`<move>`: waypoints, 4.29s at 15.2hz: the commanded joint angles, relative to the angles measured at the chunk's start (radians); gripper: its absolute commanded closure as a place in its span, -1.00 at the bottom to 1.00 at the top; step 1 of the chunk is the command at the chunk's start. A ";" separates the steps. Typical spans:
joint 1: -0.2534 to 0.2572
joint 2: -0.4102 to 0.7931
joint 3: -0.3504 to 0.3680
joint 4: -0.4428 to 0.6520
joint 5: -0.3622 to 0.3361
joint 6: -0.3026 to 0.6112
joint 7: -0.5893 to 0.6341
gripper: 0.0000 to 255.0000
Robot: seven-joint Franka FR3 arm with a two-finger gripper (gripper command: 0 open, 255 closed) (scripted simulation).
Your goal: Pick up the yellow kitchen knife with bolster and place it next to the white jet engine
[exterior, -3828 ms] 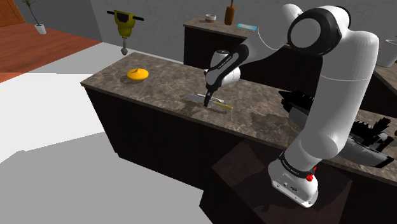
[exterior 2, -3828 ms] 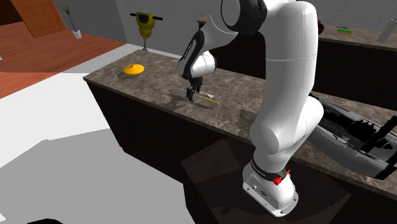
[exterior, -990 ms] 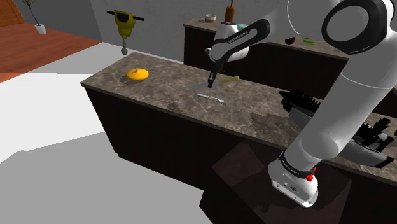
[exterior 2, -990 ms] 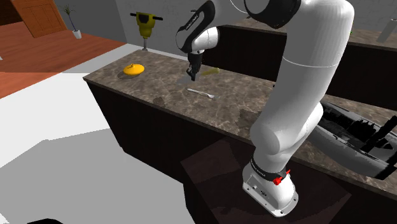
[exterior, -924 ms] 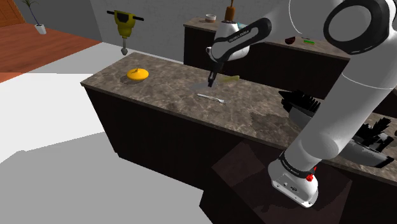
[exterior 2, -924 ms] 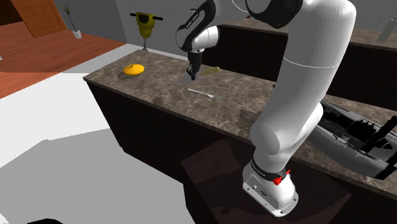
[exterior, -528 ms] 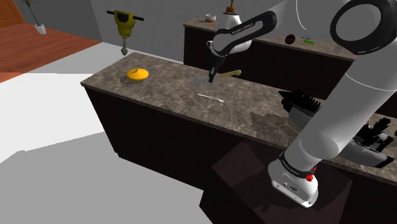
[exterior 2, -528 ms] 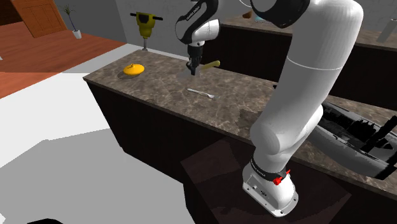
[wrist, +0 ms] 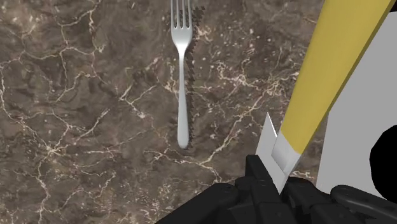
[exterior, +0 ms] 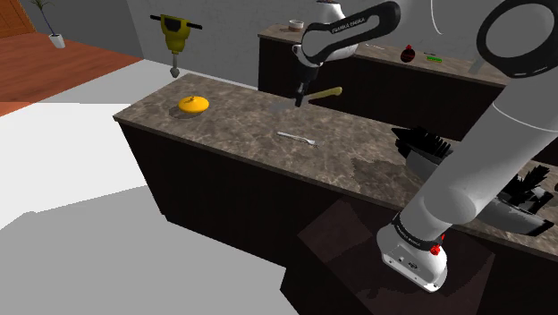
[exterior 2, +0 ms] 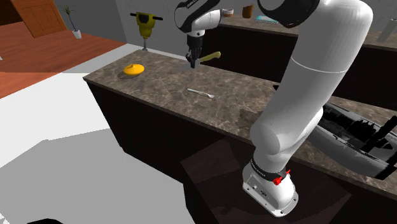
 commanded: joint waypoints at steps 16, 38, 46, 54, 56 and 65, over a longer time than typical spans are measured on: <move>0.000 -0.057 0.000 0.163 -0.011 -0.220 0.011 1.00; -0.171 -0.194 -0.225 0.092 -0.032 -0.296 -0.374 1.00; -0.247 -0.154 -0.350 0.145 -0.021 -0.318 -0.579 1.00; -0.317 -0.058 -0.457 0.235 0.028 -0.335 -0.770 1.00; -0.317 -0.056 -0.457 0.210 0.029 -0.309 -0.773 1.00; -0.318 -0.036 -0.461 0.109 0.045 -0.191 -0.791 1.00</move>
